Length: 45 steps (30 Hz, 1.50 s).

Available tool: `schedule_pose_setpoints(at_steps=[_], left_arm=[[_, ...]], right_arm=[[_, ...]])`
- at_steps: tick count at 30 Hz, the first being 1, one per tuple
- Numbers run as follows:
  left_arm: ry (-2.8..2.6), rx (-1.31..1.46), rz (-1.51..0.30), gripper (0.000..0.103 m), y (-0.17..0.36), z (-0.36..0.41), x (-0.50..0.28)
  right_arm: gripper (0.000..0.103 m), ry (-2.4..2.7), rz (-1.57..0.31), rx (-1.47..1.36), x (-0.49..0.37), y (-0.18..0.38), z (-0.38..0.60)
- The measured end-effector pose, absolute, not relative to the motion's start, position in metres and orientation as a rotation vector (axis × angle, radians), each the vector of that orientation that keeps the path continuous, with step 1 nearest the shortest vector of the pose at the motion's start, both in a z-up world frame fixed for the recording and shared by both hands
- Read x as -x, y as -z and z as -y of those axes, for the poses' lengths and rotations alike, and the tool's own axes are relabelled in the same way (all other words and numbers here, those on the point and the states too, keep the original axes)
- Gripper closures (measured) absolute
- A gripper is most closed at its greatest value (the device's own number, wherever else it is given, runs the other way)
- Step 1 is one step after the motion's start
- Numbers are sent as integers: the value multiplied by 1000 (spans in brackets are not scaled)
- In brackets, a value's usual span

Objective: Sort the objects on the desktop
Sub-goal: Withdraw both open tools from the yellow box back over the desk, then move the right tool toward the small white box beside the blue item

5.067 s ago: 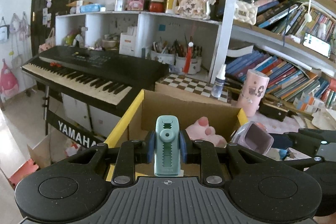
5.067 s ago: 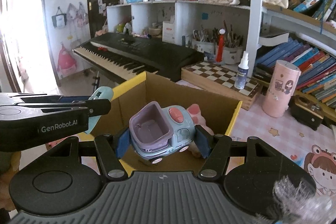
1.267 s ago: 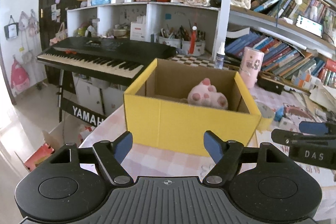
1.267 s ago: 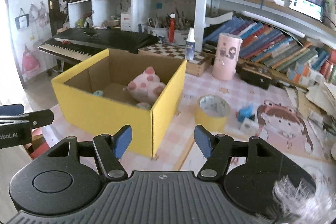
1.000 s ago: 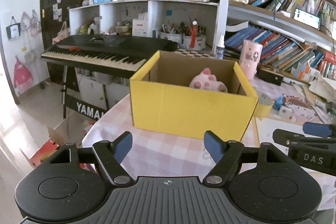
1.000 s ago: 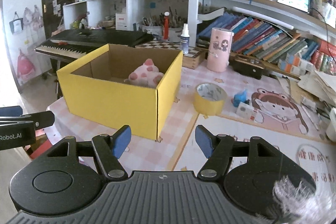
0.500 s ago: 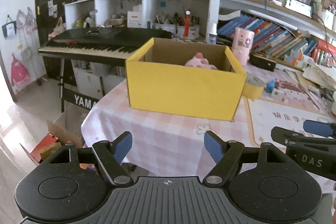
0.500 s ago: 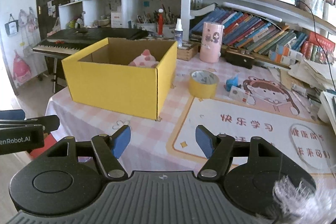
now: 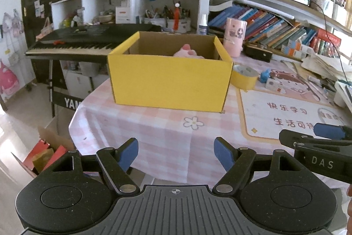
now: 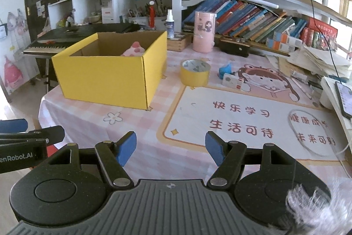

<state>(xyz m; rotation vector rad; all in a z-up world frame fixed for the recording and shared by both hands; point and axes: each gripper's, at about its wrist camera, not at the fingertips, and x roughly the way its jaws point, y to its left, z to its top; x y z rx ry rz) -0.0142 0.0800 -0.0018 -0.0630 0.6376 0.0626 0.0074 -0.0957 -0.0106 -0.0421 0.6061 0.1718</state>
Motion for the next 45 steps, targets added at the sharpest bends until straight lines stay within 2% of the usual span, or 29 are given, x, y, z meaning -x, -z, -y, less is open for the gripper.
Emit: schedule_pose_setpoints(at_steps=[19,45], left_arm=[[49,2,-666,25,7,-36,-19],[181,-49,-676,24,8,43,-86]], right_arm=[[33,-73,-637,0,-16,20,136],[31,42,-669,-47,-69,21,214]])
